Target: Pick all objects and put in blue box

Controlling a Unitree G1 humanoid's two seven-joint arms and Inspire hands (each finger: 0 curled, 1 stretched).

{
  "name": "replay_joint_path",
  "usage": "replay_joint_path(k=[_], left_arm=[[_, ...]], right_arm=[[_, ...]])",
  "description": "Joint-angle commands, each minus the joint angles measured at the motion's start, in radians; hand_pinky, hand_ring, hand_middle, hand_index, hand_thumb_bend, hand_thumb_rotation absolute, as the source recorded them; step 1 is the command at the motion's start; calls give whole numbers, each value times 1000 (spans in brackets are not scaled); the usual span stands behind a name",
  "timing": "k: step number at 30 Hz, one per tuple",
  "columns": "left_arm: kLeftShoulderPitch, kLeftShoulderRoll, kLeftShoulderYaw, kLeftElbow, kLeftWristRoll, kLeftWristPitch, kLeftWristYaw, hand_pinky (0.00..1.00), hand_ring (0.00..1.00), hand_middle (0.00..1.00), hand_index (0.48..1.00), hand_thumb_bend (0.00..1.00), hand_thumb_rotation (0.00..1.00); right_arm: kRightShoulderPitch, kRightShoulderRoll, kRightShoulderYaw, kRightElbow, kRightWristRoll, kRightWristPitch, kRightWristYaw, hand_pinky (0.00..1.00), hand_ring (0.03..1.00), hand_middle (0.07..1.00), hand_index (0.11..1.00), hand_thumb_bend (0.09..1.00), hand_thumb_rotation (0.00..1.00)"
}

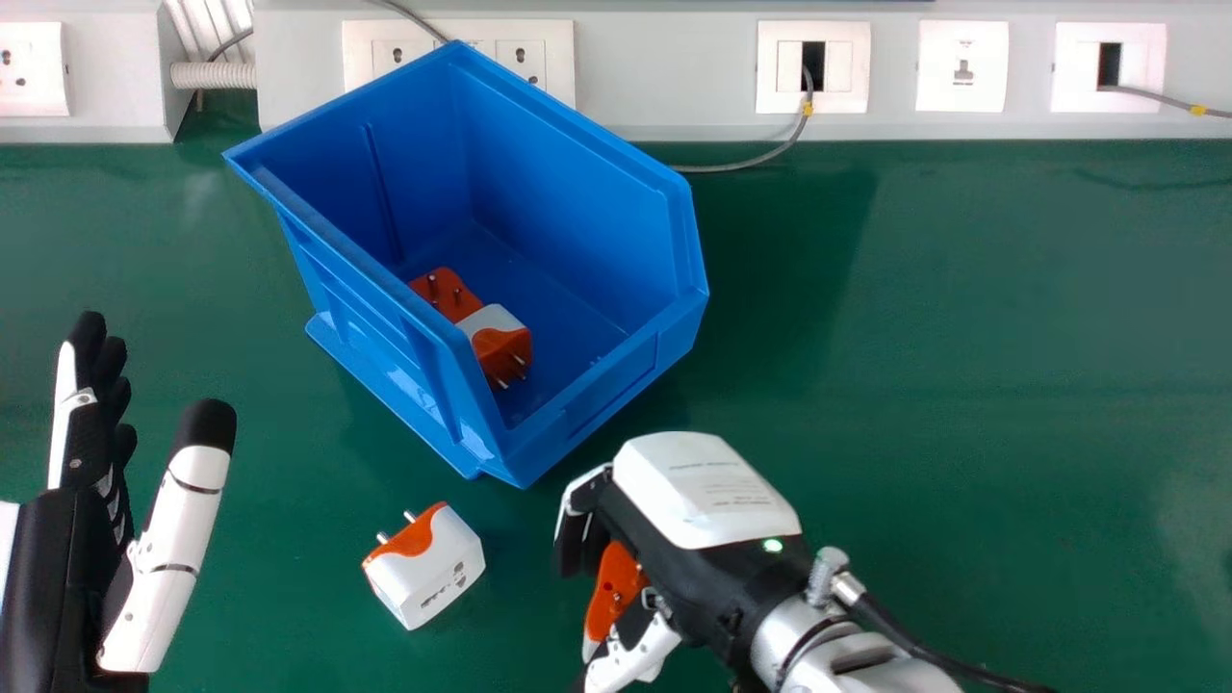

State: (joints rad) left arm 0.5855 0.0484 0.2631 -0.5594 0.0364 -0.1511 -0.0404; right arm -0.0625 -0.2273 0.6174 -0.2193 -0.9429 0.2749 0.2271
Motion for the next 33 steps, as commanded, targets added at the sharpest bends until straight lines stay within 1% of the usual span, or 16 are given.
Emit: replay_joint_path(k=[1,6,8,12,15,19,24,29,33], left_arm=[[4,3,7,-20,-4,-14,2,1000,1000,1000,1000,611,822],[5,4,10,-21,-7,-14,2,1000,1000,1000,1000,607,822],[1,4,8,-26,-4,-6,3,1000,1000,1000,1000,606,822],[-4,3,5,-31,-3,2,5,1000,1000,1000,1000,605,823],[-4,1,3,-38,-1,6,6,1000,1000,1000,1000,602,823],[-6,1,0,-39,1,7,7,1000,1000,1000,1000,600,823],[-8,1,-3,-33,2,3,6,1000,1000,1000,1000,598,823],[-2,4,1,-31,2,-4,3,1000,1000,1000,1000,601,824],[-4,9,5,-21,-1,-11,0,1000,1000,1000,1000,604,824]], right_arm=[[19,-15,-41,-94,8,-9,5,333,444,489,502,498,0],[56,-28,-107,-204,48,-39,-1,327,442,508,515,495,0],[61,-27,-140,-258,73,-47,6,327,441,513,518,494,0],[57,-18,-182,-340,97,-44,29,327,438,519,526,493,0],[40,-6,-215,-395,120,-39,53,321,436,522,540,490,0],[-2,12,-247,-431,134,-50,55,316,433,523,552,488,0],[-98,35,-258,-365,141,-94,16,314,433,525,555,487,0],[-233,73,-256,-242,148,-141,-34,310,432,525,558,486,0],[-363,105,-254,-99,163,-182,-91,305,428,521,563,485,0]])
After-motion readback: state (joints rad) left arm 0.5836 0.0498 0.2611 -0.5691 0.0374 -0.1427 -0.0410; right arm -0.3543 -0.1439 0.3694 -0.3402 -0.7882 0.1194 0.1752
